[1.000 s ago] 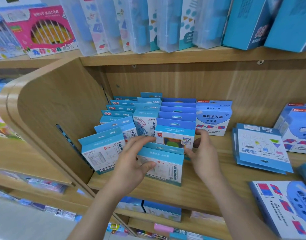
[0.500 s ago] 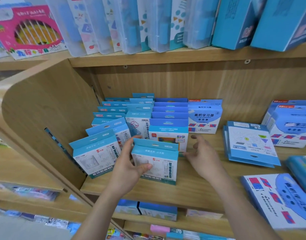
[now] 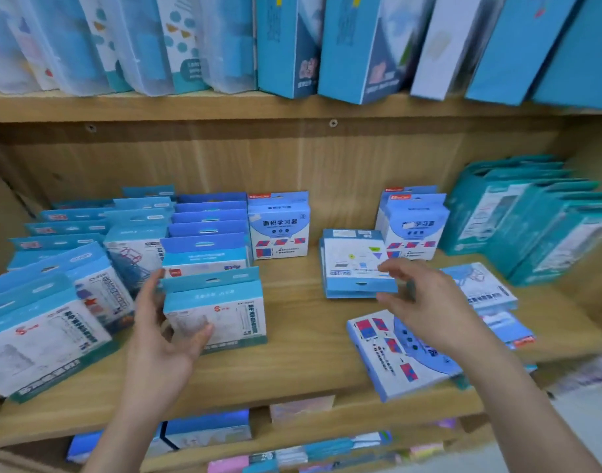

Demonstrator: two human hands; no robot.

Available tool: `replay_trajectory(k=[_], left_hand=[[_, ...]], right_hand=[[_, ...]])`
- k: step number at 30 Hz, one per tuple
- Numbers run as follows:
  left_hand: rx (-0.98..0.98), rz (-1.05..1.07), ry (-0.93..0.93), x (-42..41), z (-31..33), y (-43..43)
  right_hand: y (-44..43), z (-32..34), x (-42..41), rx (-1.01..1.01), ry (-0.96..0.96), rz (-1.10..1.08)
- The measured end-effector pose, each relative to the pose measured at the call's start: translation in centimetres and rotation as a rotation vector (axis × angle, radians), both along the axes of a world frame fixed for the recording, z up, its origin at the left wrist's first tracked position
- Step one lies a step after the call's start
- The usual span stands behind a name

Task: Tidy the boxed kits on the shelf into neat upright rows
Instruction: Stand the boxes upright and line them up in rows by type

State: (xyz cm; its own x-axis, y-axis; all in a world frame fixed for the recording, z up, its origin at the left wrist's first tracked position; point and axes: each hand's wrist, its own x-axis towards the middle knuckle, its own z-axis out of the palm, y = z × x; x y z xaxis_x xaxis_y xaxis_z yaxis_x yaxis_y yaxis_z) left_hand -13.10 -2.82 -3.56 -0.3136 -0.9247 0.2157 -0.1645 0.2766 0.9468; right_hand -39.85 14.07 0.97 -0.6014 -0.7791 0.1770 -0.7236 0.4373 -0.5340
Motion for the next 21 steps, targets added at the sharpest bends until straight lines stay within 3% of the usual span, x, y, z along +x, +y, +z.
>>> replay_trajectory(k=[5, 8, 11, 13, 17, 21], left_hand=[[-0.162, 0.249, -0.109, 0.9, -0.7, -1.0], [-0.457, 0.421, -0.187, -0.5, 0.6, 0.3], [-0.826, 0.128, -0.249, -8.5, 3.6, 7.2], [-0.808, -0.070, -0.368, -13.7, 4.0, 9.7], [-0.488, -0.229, -0.632, -20.5, 2.7, 8.7], [-0.473, -0.361, -1.097, -23.8, 1.3, 6.3]], right_hand=[[1.4, 0.4, -5.0, 0.044, 0.006, 0.118], [2.2, 0.7, -8.8, 0.067, 0.036, 0.152], [2.2, 0.9, -13.0, 0.073, 0.074, 0.136], [1.7, 0.7, -15.4, 0.057, 0.088, 0.129], [0.1, 0.9, -19.0, 0.059, 0.203, 0.161], [-1.6, 0.8, -21.1, 0.102, 0.246, 0.191]])
